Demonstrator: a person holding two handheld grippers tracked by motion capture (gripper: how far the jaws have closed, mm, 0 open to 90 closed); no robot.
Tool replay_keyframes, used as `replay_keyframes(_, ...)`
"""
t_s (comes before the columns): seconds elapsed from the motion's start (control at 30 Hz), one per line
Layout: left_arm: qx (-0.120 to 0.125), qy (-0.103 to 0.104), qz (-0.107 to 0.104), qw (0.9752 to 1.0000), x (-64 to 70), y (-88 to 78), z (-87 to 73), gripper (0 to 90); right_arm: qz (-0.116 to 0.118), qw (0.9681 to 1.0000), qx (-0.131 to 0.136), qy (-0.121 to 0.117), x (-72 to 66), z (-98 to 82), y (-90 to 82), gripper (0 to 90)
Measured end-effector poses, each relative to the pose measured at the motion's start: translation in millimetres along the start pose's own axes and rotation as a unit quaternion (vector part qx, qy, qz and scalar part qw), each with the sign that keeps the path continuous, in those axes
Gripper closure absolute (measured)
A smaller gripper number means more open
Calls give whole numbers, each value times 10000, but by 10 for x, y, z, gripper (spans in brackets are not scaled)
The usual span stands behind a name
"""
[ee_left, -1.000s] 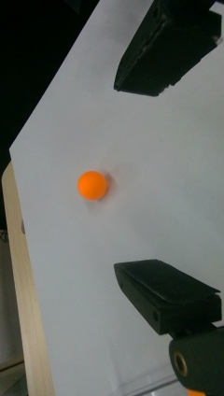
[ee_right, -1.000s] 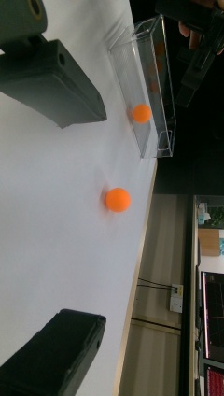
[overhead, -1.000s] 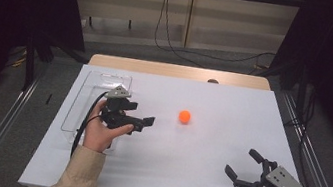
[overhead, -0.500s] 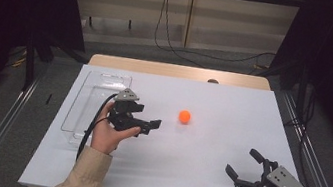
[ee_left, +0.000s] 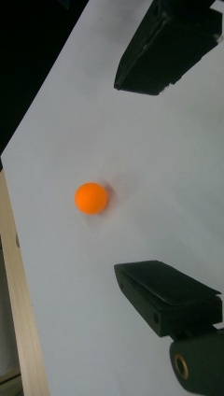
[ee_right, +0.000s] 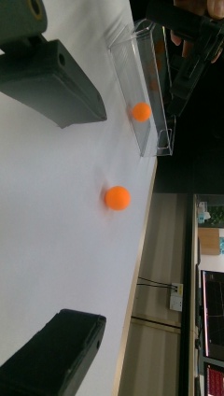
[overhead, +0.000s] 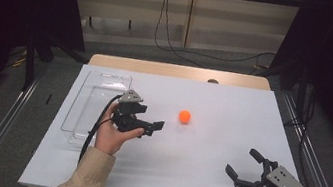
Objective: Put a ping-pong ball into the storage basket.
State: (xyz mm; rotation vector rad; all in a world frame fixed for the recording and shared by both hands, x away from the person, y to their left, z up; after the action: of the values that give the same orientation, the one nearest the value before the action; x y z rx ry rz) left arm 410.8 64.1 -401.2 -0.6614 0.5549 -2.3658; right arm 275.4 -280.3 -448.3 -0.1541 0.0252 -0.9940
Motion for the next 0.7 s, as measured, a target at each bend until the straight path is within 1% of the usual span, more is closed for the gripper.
replay_keyframes(0.2, -42, 2, 3, 10000, 5, 39, -9, 100, 13, 10000, -4, 0, -1, 1, 0, 31)
replay_keyframes(0.3, -11, 4, 6, 10000, 13, 59, -10, 100, 15, 10000, -2, 2, -4, 2, 2, 32)
replay_keyframes(0.7, -26, 44, 34, 10000, 30, 118, -23, 99, 26, 10000, 4, 0, -9, 10, 12, 32)
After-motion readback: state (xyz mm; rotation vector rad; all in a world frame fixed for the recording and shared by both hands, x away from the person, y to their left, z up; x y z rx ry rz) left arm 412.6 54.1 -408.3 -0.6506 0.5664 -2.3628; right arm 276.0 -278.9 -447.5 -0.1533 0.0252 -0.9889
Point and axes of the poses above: each handheld gripper's, and its own axes: y roughly forward along the jaws, z roughly out of its top, x roughly to its right, the point moved 4 cm from there along y, roughly forward along the jaws, and after that the axes turned 6 degrees about -y, right-handed, at the moved point
